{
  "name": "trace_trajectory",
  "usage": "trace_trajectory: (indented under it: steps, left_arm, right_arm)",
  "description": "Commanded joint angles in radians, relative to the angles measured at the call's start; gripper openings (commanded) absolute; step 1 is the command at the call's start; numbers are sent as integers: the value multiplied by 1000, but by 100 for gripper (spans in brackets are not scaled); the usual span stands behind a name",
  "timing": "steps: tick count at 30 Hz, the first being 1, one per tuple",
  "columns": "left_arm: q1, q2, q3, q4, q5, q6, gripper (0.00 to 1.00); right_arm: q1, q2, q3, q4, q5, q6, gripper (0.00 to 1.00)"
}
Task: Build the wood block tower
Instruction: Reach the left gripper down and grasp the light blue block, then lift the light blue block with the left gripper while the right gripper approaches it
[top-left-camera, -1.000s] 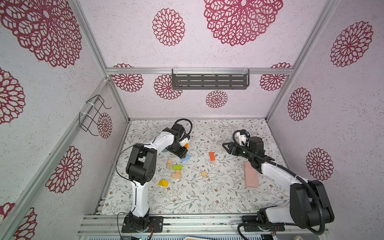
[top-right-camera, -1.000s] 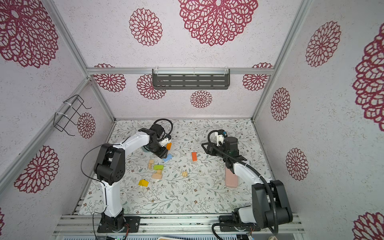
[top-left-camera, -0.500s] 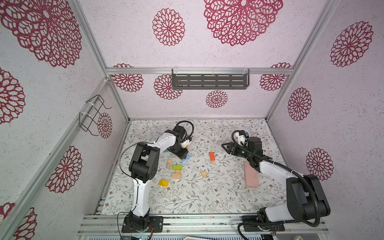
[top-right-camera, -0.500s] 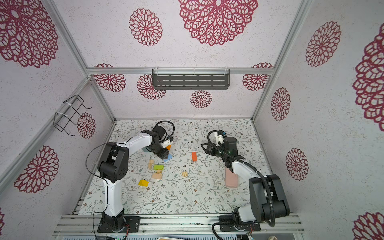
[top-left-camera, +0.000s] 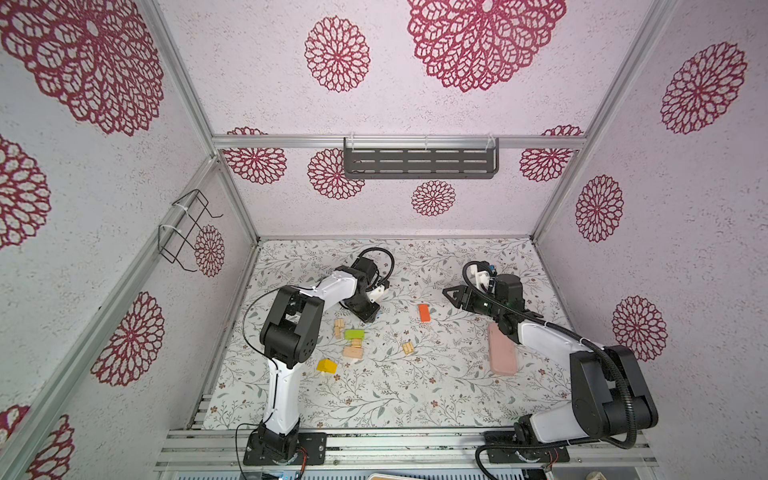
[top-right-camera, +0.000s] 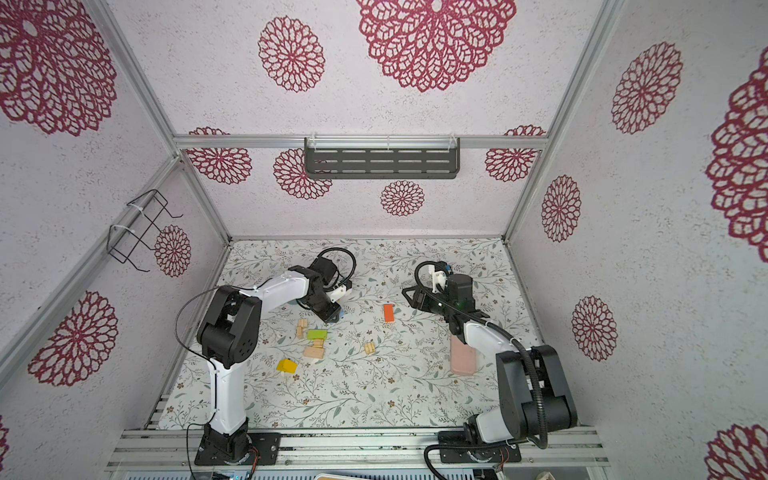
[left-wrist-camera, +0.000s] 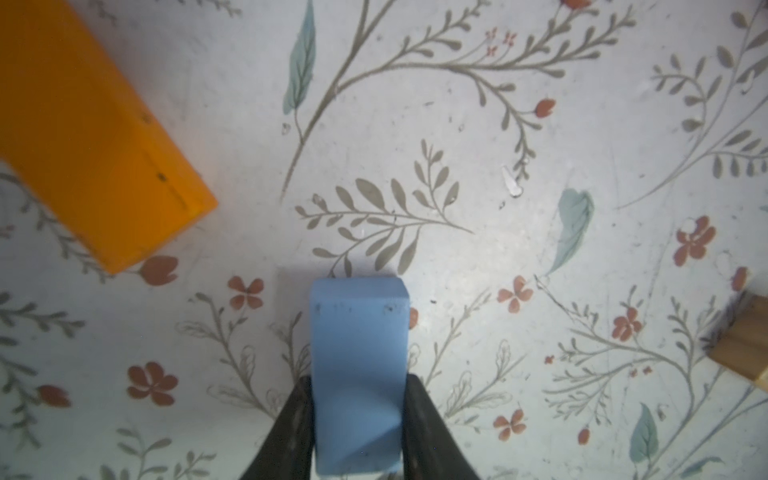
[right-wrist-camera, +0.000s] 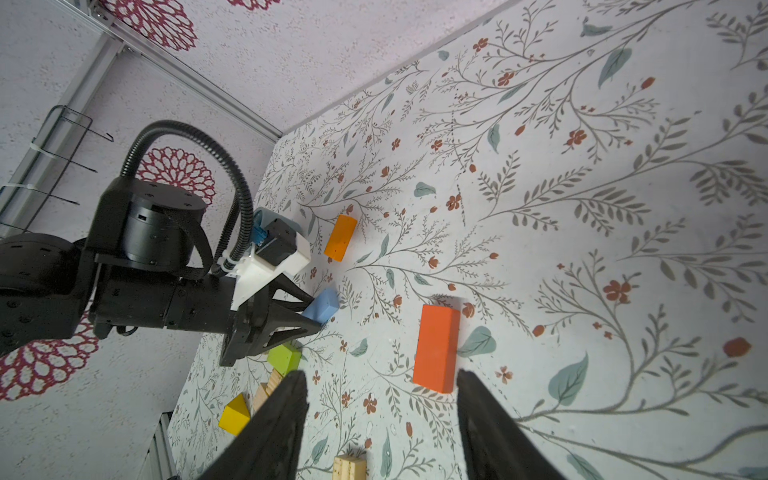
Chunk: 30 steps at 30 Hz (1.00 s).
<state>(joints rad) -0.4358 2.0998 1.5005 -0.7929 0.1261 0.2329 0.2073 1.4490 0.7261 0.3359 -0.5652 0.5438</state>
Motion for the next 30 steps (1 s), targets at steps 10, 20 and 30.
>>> trace_trajectory:
  steps: [10,20,30]
  left_arm:
    - [-41,-125,-40,12,-66,21,21]
    - [-166,-304,-50,36,-96,49,21]
    - [-246,-337,-14,48,-78,71,21]
  right_arm:
    - [-31,32,27,6,-108,-3,61]
    - [-9,90,66,69,-326,75,49]
    - [89,122,168,-64,-361,-5,50]
